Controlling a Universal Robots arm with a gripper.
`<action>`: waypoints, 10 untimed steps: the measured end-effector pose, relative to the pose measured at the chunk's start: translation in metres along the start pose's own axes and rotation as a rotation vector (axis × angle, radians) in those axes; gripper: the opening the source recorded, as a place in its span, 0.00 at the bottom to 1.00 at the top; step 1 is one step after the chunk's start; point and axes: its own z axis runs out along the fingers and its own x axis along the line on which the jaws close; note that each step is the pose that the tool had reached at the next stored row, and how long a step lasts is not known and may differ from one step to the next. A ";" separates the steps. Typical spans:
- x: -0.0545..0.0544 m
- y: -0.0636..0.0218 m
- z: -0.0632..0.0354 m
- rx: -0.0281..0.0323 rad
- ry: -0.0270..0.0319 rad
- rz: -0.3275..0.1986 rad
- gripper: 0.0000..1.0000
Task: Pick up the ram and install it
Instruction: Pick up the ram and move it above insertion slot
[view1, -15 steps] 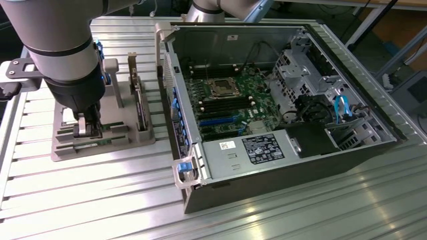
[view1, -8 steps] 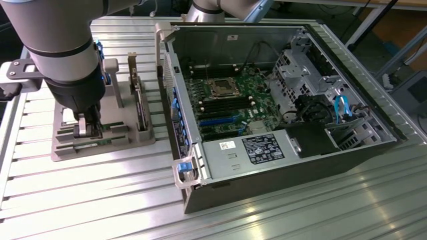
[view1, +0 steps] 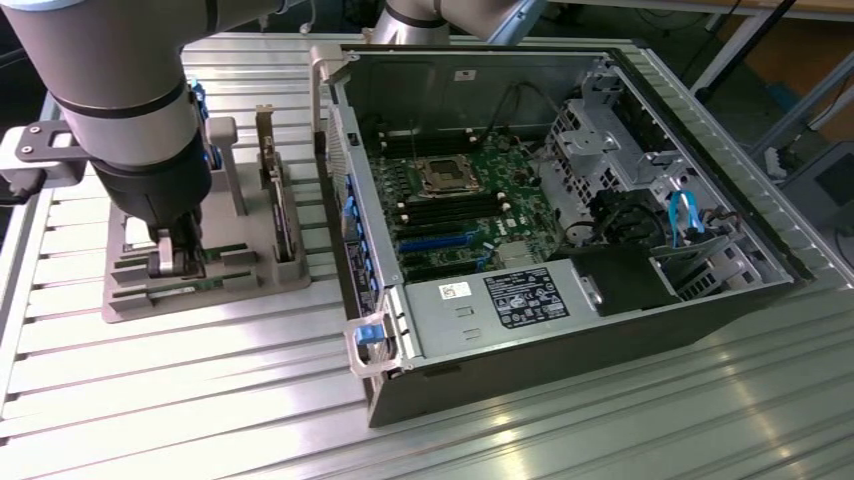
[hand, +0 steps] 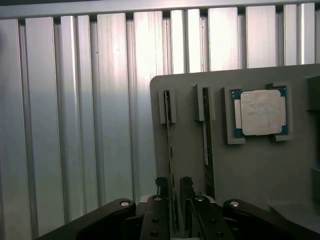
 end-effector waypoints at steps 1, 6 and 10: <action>0.000 0.0000 0.0003 0.0001 -0.0001 0.000 0.24; 0.000 -0.0001 0.0036 0.0001 -0.0001 0.000 0.24; 0.000 -0.0001 0.0072 0.0001 -0.0001 0.000 0.24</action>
